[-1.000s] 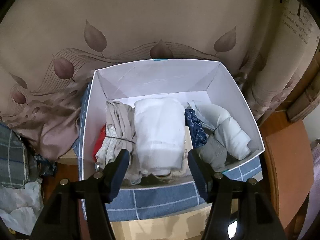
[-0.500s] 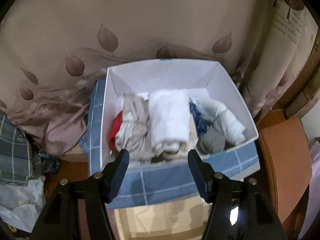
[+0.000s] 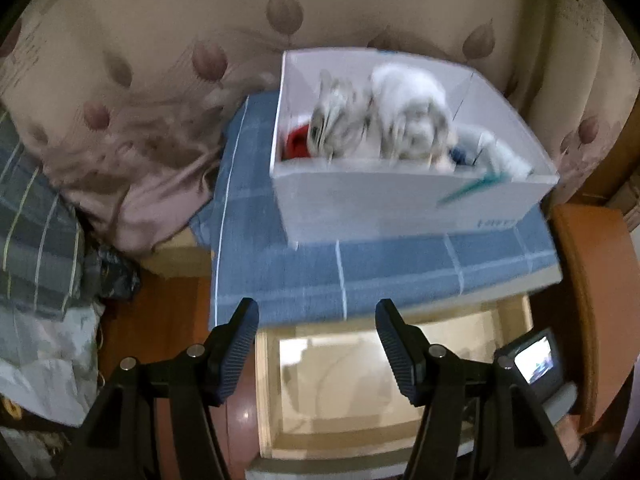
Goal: Take underwear out of drawer
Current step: 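Withdraw the left gripper from the box back over the drawer, then lift the light-blue underwear out of the drawer with the right gripper toward the box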
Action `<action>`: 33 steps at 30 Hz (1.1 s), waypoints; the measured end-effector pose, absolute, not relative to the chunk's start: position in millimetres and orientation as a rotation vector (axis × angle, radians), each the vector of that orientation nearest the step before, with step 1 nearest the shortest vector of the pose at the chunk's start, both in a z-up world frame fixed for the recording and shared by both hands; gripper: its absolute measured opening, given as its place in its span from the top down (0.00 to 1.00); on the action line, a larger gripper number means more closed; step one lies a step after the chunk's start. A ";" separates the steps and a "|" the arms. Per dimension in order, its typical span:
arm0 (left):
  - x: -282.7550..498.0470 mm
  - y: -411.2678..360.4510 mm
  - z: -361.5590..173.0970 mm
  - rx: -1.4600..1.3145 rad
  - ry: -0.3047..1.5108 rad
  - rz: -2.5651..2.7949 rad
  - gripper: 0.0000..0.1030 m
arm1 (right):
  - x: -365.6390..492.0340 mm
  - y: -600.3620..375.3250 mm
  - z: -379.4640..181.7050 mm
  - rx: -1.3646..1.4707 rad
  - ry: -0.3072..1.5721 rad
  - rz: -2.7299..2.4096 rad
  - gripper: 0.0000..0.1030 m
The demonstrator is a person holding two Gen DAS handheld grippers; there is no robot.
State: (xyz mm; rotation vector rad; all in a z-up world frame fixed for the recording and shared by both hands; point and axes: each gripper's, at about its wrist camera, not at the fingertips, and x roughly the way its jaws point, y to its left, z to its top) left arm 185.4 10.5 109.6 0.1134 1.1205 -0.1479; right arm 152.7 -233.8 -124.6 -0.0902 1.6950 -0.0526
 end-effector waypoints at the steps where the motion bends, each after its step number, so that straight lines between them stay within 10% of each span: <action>1: 179.2 10.5 102.7 0.117 1.123 -0.141 0.40 | 152.6 -233.4 -124.6 -0.091 1.695 -0.054 0.40; 15: 127.8 0.2 -25.8 0.055 1.276 -0.064 0.39 | 150.8 -234.9 -126.4 -0.084 1.699 -0.054 0.40; 33: 116.4 -7.6 -53.3 0.104 1.261 -0.049 0.39 | 146.0 -227.4 -123.5 -0.095 1.674 -0.057 0.45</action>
